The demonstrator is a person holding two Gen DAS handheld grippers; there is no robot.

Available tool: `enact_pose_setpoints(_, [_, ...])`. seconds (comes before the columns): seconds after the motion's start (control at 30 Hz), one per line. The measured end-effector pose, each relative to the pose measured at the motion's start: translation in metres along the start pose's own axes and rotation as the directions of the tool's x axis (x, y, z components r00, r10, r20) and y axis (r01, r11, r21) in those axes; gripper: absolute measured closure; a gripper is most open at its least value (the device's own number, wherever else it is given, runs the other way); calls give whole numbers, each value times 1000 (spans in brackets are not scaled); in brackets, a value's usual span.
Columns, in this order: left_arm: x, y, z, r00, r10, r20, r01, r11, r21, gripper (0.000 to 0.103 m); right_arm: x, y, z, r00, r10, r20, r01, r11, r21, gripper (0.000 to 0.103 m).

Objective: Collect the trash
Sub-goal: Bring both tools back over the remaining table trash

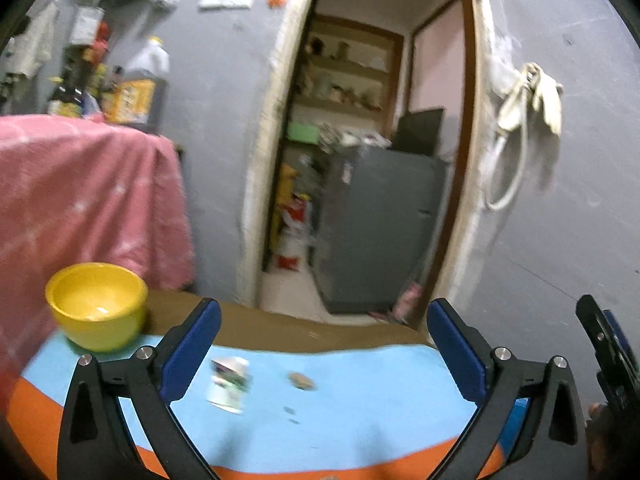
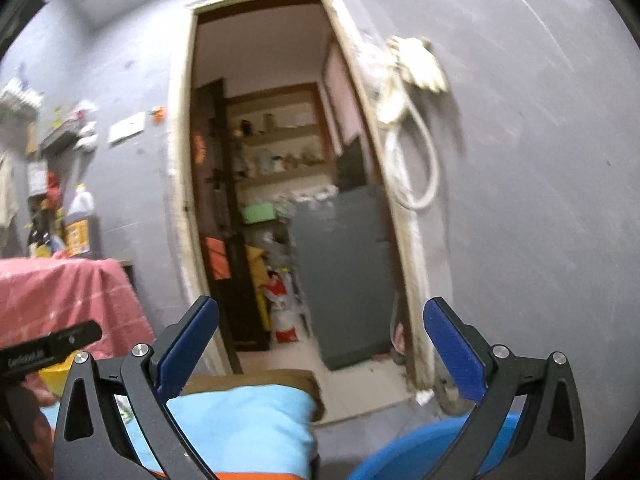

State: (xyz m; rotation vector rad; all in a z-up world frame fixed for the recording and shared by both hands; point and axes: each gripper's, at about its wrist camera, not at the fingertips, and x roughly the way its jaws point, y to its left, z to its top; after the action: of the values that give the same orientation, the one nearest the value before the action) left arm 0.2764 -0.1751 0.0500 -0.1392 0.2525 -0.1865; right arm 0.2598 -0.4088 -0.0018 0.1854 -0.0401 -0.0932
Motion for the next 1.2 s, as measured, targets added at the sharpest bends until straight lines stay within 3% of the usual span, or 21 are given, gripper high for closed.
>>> enact_pose_setpoints(0.3, [-23, 64, 1, 985, 112, 127, -117, 993, 33, 2, 4, 72, -3, 990, 120, 71, -109, 983, -145, 0])
enact_pose_setpoints(0.63, [-22, 106, -12, 975, 178, 132, -185, 982, 42, 2, 27, 97, -14, 982, 191, 9, -189, 978, -83, 0])
enact_pose_setpoints(0.97, [4, 128, -24, 984, 173, 41, -175, 984, 43, 2, 65, 124, -32, 963, 193, -186, -218, 968, -125, 0])
enact_pose_setpoints(1.1, [21, 132, -28, 985, 167, -48, -165, 985, 58, 2, 89, 137, -44, 931, 167, -324, -230, 959, -167, 0])
enact_pose_setpoints(1.2, [40, 140, -31, 975, 145, -169, -143, 989, 25, 2, 104, 145, -57, 894, 151, -422, -249, 950, -189, 0])
